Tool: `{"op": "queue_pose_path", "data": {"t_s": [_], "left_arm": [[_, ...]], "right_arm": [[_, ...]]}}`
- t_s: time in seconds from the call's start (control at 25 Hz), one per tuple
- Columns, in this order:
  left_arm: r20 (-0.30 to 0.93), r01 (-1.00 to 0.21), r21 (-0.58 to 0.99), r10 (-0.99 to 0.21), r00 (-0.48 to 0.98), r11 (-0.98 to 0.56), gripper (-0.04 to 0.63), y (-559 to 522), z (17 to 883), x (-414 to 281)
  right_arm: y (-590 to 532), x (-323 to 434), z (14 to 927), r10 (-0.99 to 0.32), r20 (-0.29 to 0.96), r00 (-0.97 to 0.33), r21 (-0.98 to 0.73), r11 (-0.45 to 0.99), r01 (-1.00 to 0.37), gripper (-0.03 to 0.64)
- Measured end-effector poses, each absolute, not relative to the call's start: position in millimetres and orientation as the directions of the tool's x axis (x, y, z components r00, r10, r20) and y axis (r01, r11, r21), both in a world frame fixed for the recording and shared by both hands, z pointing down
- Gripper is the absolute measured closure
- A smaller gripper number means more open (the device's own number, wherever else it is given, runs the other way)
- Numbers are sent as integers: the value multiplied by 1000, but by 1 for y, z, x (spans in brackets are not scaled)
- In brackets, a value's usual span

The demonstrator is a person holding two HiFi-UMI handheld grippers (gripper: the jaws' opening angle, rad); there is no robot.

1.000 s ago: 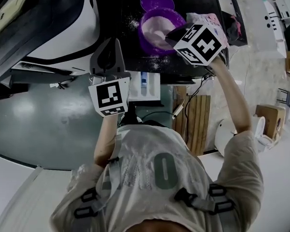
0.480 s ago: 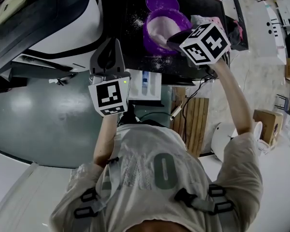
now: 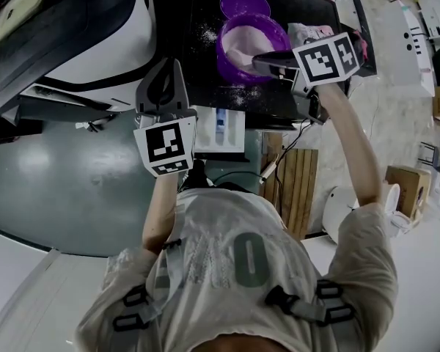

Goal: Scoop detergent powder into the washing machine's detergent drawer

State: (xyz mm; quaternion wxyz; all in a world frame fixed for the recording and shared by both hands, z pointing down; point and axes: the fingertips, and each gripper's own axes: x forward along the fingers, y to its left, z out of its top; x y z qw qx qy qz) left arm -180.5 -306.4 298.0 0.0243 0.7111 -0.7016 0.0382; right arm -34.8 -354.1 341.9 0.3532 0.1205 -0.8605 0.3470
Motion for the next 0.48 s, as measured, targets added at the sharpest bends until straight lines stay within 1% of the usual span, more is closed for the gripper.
{"op": "queue_pose_path", "data": {"t_s": [0.16,0.32,0.4,0.48], "left_arm": [[81,-999,-30,-997,14,-17,575,-307,294,-182],[74,-999,-40,-997,10,-13,575,-309,290,-184],[73,-999,-44,-997,11,-15,575,-310,289,-183],[71,-999,-50,-997,17,-21,575,-311,287,-181]], "right_arm": [[-367,-31,333,-33,595,-803,-626,607,-489,606],[-384,-17,329,-149,539,-829,-690,487,-536,606],[-391,-9,326,-202,495,-845,-729,433,-530,606],[-393,-5,323,-243,433,-868,-783,376,-496,606]]}}
